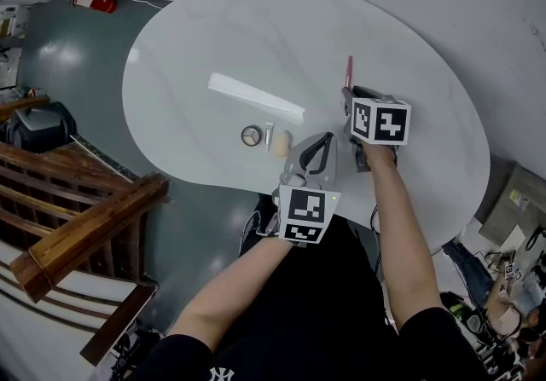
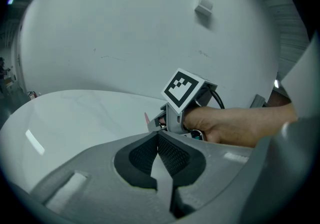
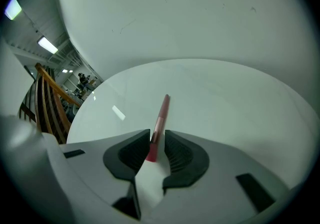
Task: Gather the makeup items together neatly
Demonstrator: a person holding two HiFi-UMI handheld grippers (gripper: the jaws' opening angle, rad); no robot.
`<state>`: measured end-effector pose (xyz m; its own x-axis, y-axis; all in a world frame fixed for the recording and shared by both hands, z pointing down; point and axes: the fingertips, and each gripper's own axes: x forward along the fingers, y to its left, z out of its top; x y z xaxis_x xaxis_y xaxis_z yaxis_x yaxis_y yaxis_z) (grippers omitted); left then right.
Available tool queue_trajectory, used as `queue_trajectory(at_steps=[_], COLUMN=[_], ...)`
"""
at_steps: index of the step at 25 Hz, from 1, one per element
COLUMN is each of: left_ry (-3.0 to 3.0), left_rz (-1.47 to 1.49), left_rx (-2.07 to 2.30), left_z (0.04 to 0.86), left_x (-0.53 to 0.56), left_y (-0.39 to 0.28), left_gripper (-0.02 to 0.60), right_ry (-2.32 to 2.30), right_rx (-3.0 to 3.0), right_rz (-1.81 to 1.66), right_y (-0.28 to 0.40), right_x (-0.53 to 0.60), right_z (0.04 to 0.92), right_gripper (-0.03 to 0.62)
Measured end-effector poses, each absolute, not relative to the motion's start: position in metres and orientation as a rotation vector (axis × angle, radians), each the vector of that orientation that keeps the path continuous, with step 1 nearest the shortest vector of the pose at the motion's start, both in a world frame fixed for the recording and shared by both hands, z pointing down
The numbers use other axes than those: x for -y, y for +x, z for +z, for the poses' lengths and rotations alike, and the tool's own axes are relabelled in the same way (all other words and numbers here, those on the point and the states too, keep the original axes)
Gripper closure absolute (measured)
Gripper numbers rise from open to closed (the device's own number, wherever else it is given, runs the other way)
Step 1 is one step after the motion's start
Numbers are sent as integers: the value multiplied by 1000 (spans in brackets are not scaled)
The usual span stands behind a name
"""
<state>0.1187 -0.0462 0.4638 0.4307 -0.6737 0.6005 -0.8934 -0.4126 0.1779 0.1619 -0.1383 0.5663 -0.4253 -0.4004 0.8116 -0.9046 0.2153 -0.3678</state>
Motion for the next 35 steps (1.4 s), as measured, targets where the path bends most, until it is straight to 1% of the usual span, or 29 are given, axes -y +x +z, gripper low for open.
queue_trajectory(at_steps=[1,3,4,11,20,25,35], left_ry=[2210,2209,2209,2217,2252,2297,2352], left_rz=[614,612,611,612,615,614,634], left_rx=[1324,1327,1329,1332,1312,1269,1202], left_z=[464,463,462,460,451,448,445], left_x=[46,46,46,39,16,2,-31], left_y=[118,118,118,116,110,103,67], left_gripper=[572,572,572,572,572,572,572], right_ry=[1204,1206,1204,1226,1290,1324,1388], right_rx=[1912,1872,1861,1893,1968,1971,1948], right_rz=[1135,1083,1068,1089,1274,1373,1534], right_y=[163,166,167,170,172,163,128], right_x=[139,140,140,138,109,78,14], right_z=[566,566,566,563,537,532,528], right_gripper=[494,531,537,540,540,540,540])
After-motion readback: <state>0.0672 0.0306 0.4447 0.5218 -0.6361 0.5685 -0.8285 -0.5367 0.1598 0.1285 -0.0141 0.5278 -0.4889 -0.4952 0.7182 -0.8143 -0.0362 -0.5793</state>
